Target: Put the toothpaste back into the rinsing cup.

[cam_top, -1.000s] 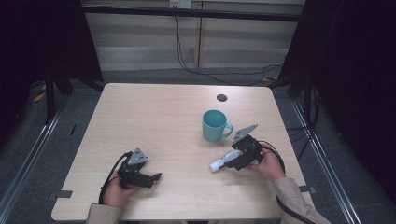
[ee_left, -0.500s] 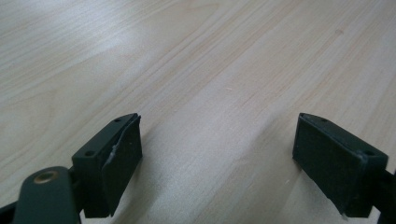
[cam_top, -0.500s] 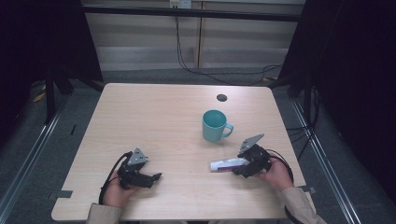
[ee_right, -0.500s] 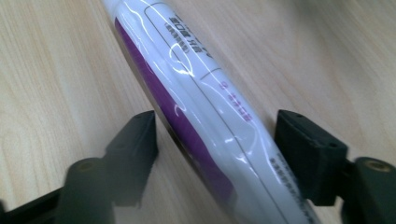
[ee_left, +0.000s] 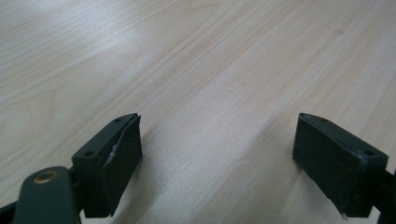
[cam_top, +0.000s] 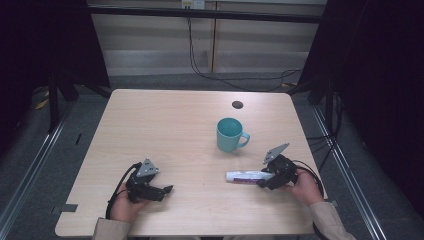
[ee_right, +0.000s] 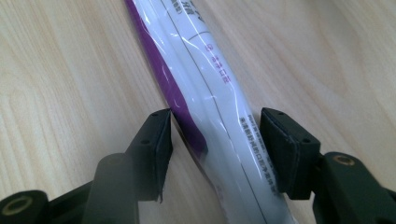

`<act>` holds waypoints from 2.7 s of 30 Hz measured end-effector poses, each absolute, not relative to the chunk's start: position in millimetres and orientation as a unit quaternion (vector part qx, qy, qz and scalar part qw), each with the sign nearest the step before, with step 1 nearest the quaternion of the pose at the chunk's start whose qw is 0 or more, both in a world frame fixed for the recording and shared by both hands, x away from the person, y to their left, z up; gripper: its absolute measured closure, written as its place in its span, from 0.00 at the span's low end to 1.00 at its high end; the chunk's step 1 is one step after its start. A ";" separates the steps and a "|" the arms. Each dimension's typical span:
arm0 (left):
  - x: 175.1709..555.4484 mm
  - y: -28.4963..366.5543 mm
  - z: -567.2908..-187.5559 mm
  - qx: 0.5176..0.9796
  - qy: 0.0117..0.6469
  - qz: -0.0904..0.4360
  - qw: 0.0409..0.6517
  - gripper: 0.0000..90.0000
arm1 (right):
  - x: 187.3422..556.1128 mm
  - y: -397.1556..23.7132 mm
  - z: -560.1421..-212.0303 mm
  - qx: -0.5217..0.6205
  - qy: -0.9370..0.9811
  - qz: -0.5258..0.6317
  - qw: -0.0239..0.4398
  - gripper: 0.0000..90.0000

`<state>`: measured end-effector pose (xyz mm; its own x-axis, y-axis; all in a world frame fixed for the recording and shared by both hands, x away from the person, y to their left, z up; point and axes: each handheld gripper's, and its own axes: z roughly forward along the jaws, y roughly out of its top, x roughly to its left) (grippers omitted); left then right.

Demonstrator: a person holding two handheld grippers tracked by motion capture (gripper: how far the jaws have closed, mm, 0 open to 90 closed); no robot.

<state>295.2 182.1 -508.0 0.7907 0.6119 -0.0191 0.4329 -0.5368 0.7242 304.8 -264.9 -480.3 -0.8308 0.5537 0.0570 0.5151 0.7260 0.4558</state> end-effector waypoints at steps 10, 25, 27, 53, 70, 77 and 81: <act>295.2 182.2 -508.0 0.869 0.301 0.119 0.376 0.17 | 306.8 -258.9 -477.2 0.275 0.941 0.196 0.037 0.46; 295.2 182.2 -507.9 0.869 0.301 0.119 0.375 0.17 | 314.4 -247.9 -468.6 0.231 0.969 0.081 0.023 0.50; 295.2 182.1 -508.0 0.869 0.301 0.118 0.376 0.17 | 315.8 -246.5 -467.7 0.222 0.973 0.066 0.018 0.56; 295.8 181.3 -493.8 0.879 0.292 0.115 0.358 0.31 | 302.6 -240.7 -448.4 0.221 0.971 0.091 0.033 0.87; 310.7 101.4 -434.3 0.930 0.184 0.072 0.310 0.31 | 297.3 -212.7 -430.0 0.167 0.981 0.079 0.061 0.87; 311.0 69.3 -429.0 0.945 0.137 0.061 0.290 0.33 | 296.0 -199.0 -425.6 0.143 0.985 0.077 0.060 0.87; 311.3 52.0 -426.3 0.954 0.108 0.060 0.272 0.35 | 293.8 -189.4 -421.7 0.127 0.987 0.078 0.063 0.87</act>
